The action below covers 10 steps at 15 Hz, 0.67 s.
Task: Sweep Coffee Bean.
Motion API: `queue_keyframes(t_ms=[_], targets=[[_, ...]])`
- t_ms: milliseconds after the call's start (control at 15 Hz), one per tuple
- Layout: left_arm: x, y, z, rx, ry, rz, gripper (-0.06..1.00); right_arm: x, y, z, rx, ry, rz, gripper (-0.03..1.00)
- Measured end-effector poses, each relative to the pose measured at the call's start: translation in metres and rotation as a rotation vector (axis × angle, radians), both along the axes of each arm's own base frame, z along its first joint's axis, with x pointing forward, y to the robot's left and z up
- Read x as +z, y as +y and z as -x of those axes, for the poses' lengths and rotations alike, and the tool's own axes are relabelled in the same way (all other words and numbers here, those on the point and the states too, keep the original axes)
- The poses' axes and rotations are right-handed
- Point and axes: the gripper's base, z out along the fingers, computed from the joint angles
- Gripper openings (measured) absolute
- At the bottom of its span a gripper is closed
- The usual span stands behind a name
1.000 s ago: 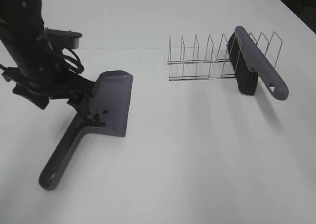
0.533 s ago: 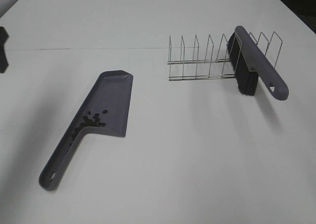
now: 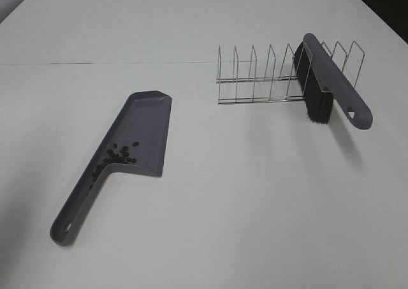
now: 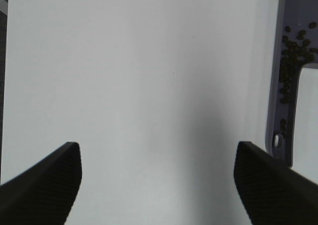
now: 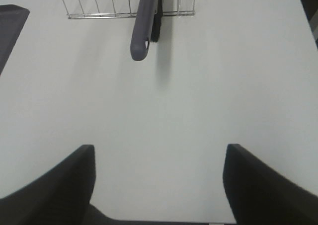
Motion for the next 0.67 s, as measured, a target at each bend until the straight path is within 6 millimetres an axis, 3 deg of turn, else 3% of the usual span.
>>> queue_keyframes(t_ms=[467,667], targets=[[-0.013,-0.009,0.097,-0.039,-0.248,0.047,0.75,-0.057,-0.001,0.037,-0.003,-0.067,0.002,0.63],[-0.010,-0.012,0.130,-0.108,-0.354,0.024,0.75,-0.068,0.003,0.051,0.025,-0.136,-0.041,0.63]])
